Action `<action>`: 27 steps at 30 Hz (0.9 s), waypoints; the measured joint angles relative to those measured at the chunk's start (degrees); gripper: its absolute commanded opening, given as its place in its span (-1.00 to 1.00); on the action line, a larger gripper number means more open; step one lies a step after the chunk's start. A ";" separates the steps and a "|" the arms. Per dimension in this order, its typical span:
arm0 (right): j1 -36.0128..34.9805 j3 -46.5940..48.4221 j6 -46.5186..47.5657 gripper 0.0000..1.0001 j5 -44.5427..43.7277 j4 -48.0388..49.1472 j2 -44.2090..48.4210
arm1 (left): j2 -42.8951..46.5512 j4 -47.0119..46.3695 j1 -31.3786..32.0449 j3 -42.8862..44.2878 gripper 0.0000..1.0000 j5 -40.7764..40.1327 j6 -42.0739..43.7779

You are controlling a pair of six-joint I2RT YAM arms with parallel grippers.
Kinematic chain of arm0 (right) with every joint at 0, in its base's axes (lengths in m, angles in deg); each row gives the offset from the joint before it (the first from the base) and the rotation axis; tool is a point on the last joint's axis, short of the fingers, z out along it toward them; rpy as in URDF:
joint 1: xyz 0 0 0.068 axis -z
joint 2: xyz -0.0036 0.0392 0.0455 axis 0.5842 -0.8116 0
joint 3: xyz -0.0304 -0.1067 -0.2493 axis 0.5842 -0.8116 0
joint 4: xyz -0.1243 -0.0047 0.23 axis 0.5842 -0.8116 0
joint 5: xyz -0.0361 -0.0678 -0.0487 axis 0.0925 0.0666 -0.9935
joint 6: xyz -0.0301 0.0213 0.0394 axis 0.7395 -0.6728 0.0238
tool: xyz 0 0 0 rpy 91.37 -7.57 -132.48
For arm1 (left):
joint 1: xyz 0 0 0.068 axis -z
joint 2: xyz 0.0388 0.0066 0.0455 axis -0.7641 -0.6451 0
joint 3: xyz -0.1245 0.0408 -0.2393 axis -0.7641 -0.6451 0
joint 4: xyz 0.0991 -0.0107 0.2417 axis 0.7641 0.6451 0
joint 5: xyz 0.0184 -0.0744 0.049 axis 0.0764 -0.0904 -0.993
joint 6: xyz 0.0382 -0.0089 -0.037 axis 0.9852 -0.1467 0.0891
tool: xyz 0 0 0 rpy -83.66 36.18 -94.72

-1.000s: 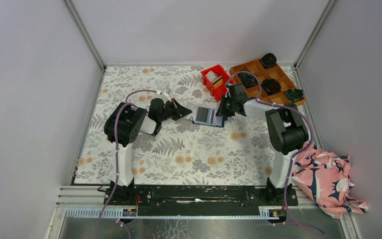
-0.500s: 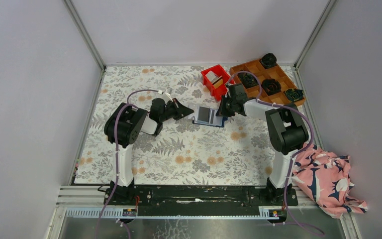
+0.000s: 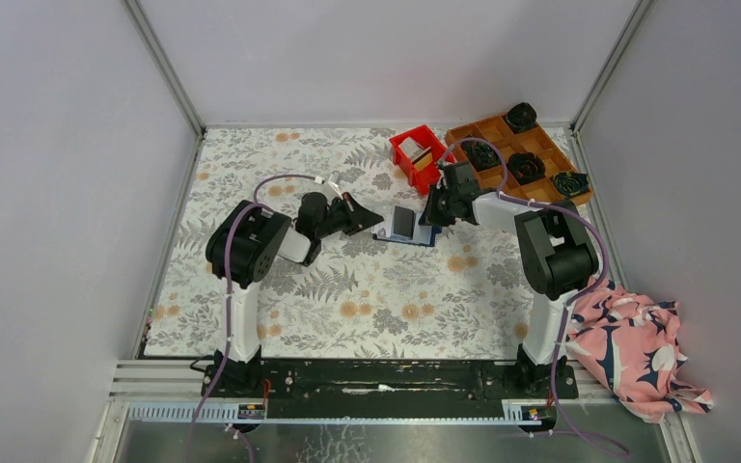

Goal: Put the credit cards into the card holder
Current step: Insert the credit card into the card holder.

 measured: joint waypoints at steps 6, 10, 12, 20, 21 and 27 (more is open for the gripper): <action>0.00 0.00 0.00 -0.98 0.00 0.00 0.00 | 0.00 0.31 1.20 0.79 -1.00 -0.17 0.00; 0.00 0.00 0.00 -0.98 0.02 0.00 0.00 | 0.00 1.36 1.90 1.55 -1.00 -0.44 0.04; 0.00 0.00 0.00 -0.99 0.02 0.00 0.00 | 0.00 2.14 2.23 1.88 -1.00 -0.74 0.09; 0.00 -0.02 0.00 -0.98 0.00 0.00 0.00 | 0.00 5.46 3.45 3.52 -1.00 -1.68 0.70; 0.00 -0.02 0.00 -0.98 0.00 0.02 0.00 | 0.00 6.08 3.69 3.85 -1.00 -1.88 0.90; 0.00 -0.37 -0.09 -0.99 -0.07 0.50 0.00 | 0.02 10.60 5.81 6.05 -1.00 -3.41 2.62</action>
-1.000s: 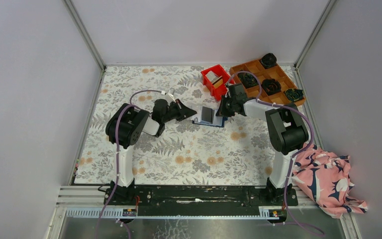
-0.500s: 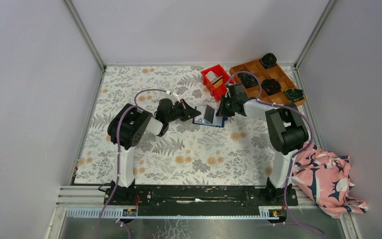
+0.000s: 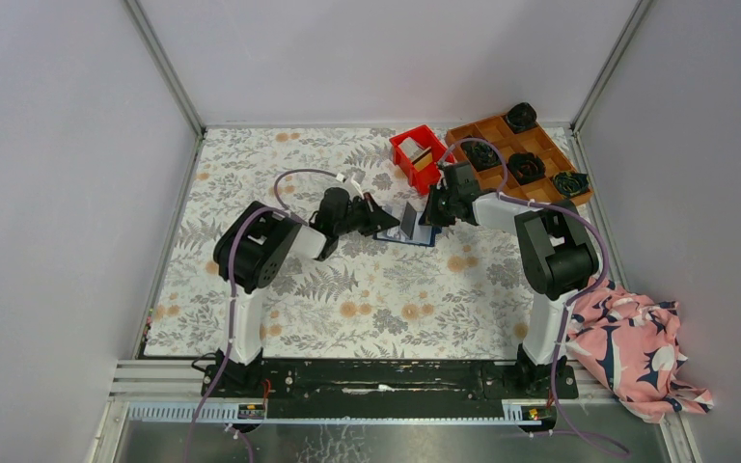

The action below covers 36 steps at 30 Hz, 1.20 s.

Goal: Put the credit cards into the card holder
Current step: Insert the credit card into the card holder.

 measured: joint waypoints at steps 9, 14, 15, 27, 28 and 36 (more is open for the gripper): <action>-0.07 -1.36 -0.52 -0.99 -2.89 0.35 1.27 | 0.96 7.48 3.52 3.26 -1.00 -4.22 3.26; -0.07 -3.72 -0.52 -0.99 -7.98 -0.76 4.46 | 1.07 11.15 5.55 4.59 -1.00 -6.21 5.14; -0.07 -4.09 -0.52 -0.99 -9.03 -1.07 5.20 | 1.11 11.96 5.88 4.94 -1.00 -6.67 5.49; -0.04 -4.57 -0.50 -1.00 -13.14 -2.54 7.72 | 5.40 17.59 7.82 5.97 -1.00 -11.61 8.83; -0.04 -4.55 -0.48 -1.00 -13.29 -2.71 7.69 | 5.84 17.81 7.98 6.03 -1.00 -12.00 9.01; -0.04 -4.57 -0.48 -1.00 -13.51 -3.61 6.73 | 6.45 19.04 9.51 8.66 -1.00 -12.61 9.66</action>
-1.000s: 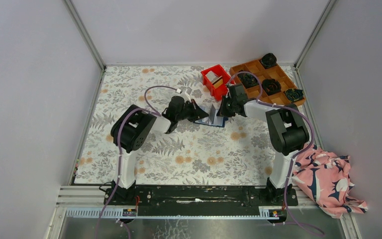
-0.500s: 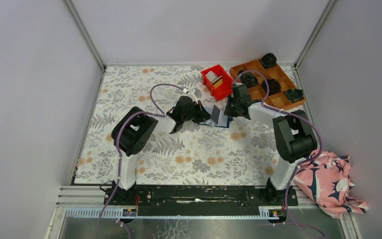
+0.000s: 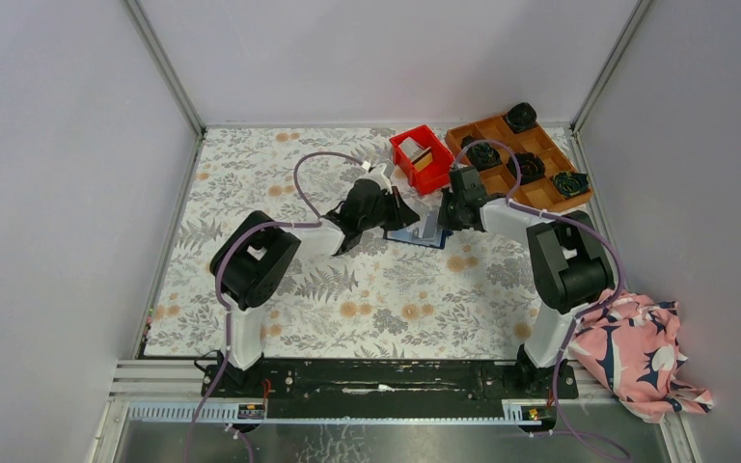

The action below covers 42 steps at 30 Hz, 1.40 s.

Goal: Put the credit cards into the card holder
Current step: Insert the credit card into the card holder.

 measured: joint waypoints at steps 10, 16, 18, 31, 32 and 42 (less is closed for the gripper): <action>0.11 -0.98 0.44 -1.00 -3.91 -1.14 1.53 | -0.66 0.85 1.99 2.16 -1.00 -0.68 0.55; 0.15 -0.83 0.70 -1.00 -3.98 -1.44 3.69 | -0.63 2.78 1.68 2.10 -1.00 -3.13 1.79; 0.15 -0.83 0.70 -1.00 -3.69 -1.55 3.69 | -0.63 3.23 1.14 2.10 -1.00 -3.23 1.95; 0.15 2.49 0.92 -1.00 1.27 -1.27 -1.09 | -5.05 -3.50 -8.26 1.09 -1.00 6.23 -2.43; 0.15 2.73 0.94 -1.00 1.46 -1.31 -1.66 | -5.60 -3.76 -8.57 1.09 -1.00 7.04 -2.62; 0.22 4.63 0.92 -1.00 2.19 -1.05 -4.42 | -8.66 -7.04 -8.63 1.84 -1.00 13.92 -4.94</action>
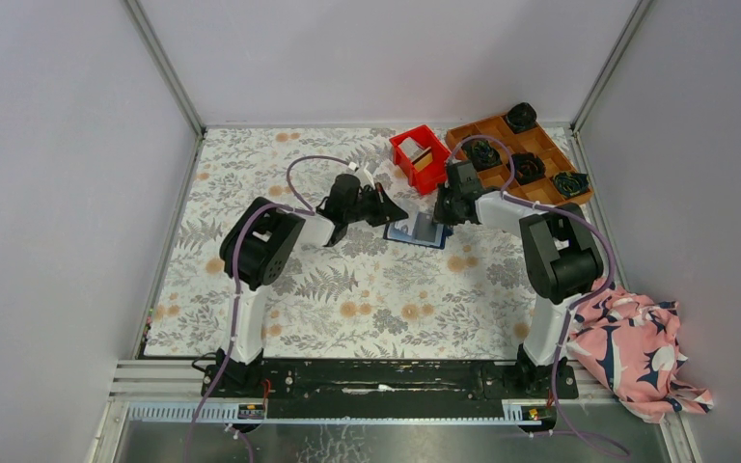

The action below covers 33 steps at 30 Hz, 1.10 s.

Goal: Put the credit cards into the card holder
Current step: Insert the credit card into the card holder.

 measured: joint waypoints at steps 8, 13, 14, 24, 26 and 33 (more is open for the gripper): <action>0.00 0.33 -0.02 -1.00 0.00 0.66 -0.46 | -1.18 -2.97 -0.04 0.00 -1.00 2.36 -1.88; 0.00 0.33 -0.02 -1.00 0.00 0.66 -0.46 | -2.08 -3.58 -0.04 -0.02 -1.00 2.47 -2.60; 0.00 0.33 -0.02 -1.00 0.00 0.66 -0.46 | -2.23 -3.76 -0.04 -0.02 -1.00 2.45 -2.69; 0.00 0.28 -0.04 -1.00 0.00 0.72 -0.46 | -3.19 -4.68 -0.04 -0.04 -1.00 2.16 -3.78; 0.00 0.28 -0.02 -1.00 0.00 0.72 -0.46 | -3.41 -4.66 -0.04 -0.04 -1.00 2.01 -3.96; 0.00 0.28 -0.04 -1.00 0.02 0.72 -0.46 | -3.58 -4.59 0.42 -0.04 -1.00 0.79 -4.55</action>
